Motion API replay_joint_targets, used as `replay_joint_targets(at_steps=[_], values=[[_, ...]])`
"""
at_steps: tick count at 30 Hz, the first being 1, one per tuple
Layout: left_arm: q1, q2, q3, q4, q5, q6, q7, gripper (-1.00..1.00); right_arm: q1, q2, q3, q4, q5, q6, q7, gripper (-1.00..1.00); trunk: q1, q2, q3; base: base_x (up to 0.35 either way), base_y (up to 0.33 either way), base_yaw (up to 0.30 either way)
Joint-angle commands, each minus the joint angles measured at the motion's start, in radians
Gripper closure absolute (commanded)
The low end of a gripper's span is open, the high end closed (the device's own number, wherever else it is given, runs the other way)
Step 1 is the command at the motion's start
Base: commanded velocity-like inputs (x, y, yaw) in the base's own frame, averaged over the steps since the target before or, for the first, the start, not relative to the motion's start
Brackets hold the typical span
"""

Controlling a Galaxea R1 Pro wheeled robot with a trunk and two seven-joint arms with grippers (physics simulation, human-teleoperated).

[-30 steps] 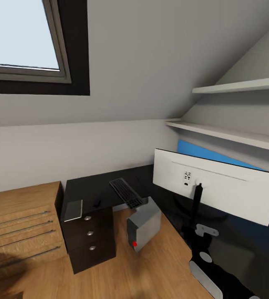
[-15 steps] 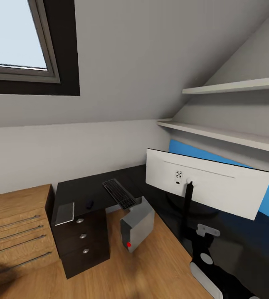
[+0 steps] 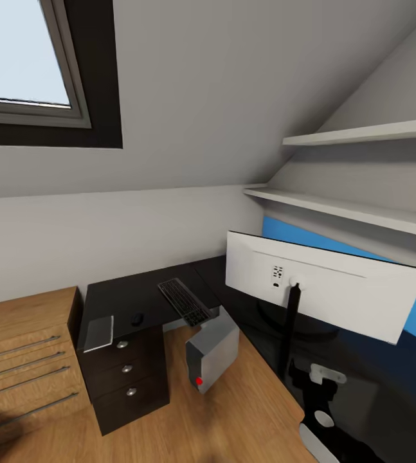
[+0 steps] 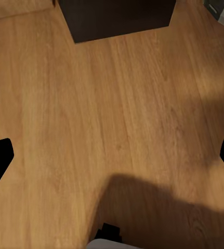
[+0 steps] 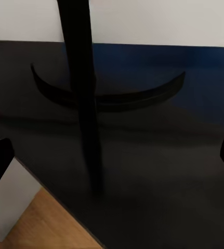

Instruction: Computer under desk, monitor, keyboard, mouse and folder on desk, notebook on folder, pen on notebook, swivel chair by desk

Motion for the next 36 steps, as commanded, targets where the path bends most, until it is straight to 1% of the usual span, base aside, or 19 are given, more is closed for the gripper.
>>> replay_joint_targets(at_steps=[1, 4, 6, 8, 10, 12, 13, 22, 36], values=[[0.0, 0.001, -0.009, -0.002, 0.006, -0.002, 0.006, -1.0, -0.001, 0.0, 0.009, 0.005, -0.009, -0.014, -0.003, -1.0, 0.001, -0.001, 0.0, 0.201, 0.0, 0.0], [0.0, 0.0, -0.009, -0.002, 0.006, -0.002, 0.006, -1.0, -0.002, 0.0, 0.011, 0.011, -0.006, -0.023, 0.0, -1.0, 0.001, -0.001, 0.0, 0.124, 0.0, 0.0], [0.0, 0.0, -0.009, -0.002, 0.005, -0.002, 0.006, -1.0, -0.002, 0.002, 0.013, 0.014, 0.005, -0.03, 0.002, -1.0, 0.001, -0.001, 0.0, 0.059, 0.0, 0.0], [0.0, -0.011, -0.006, 0.003, 0.005, -0.014, 0.012, -1.0, -0.009, 0.013, 0.021, 0.02, 0.016, -0.038, 0.003, -1.0, 0.001, -0.001, 0.0, 0.0, 0.0, 0.0], [0.0, -0.023, -0.006, 0.003, 0.004, -0.025, 0.012, -1.0, -0.01, 0.024, 0.02, 0.012, 0.027, -0.03, 0.004, -1.0, 0.001, -0.001, 0.0, 0.0, 0.0, 0.0], [0.0, -0.032, -0.006, 0.003, 0.004, -0.023, 0.012, -1.0, -0.01, 0.036, 0.018, 0.0, 0.025, -0.021, 0.003, -1.0, 0.001, -0.001, 0.0, 0.0, 0.0, 0.0], [0.001, -0.033, -0.006, 0.003, 0.004, -0.024, 0.012, -1.0, -0.011, 0.038, 0.018, -0.005, 0.026, -0.017, 0.003, -1.0, 0.001, -0.001, 0.0, 0.0, 0.0, 0.0], [0.0, -0.032, -0.008, 0.003, 0.006, -0.057, 0.012, -1.0, -0.01, 0.034, 0.018, -0.019, 0.051, -0.011, -0.001, -1.0, 0.001, -0.001, 0.0, 0.0, 0.0, 0.0], [0.0, -0.031, -0.005, 0.003, 0.008, -0.06, 0.013, -1.0, -0.01, 0.035, 0.019, -0.008, 0.054, -0.016, -0.002, -1.0, 0.001, -0.001, 0.0, 0.0, 0.0, 0.0]])
